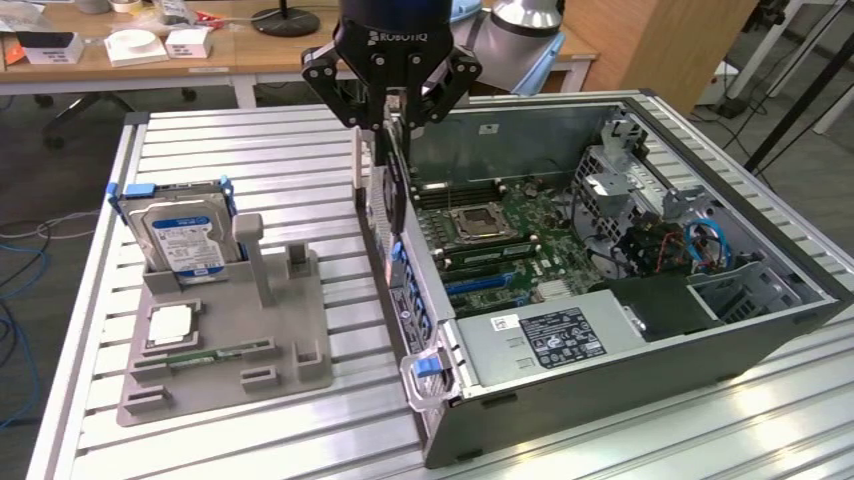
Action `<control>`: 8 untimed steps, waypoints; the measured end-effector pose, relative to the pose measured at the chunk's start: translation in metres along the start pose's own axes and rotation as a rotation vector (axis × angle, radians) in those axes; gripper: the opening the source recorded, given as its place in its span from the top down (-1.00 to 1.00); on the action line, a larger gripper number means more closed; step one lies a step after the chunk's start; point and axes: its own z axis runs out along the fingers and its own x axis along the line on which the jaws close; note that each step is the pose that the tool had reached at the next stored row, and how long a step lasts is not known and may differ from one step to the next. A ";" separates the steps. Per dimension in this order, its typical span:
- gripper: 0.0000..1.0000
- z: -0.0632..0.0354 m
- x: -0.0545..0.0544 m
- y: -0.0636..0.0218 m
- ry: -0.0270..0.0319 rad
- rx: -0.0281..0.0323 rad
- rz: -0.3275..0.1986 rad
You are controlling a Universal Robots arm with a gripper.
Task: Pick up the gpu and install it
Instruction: 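Pick up the gpu and move the gpu toward the slot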
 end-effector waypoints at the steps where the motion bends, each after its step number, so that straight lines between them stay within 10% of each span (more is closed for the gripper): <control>1: 0.47 0.0000 0.000 0.0000 0.0000 -0.0001 0.000; 8: 0.47 0.0001 -0.003 0.0002 0.0000 -0.0001 0.000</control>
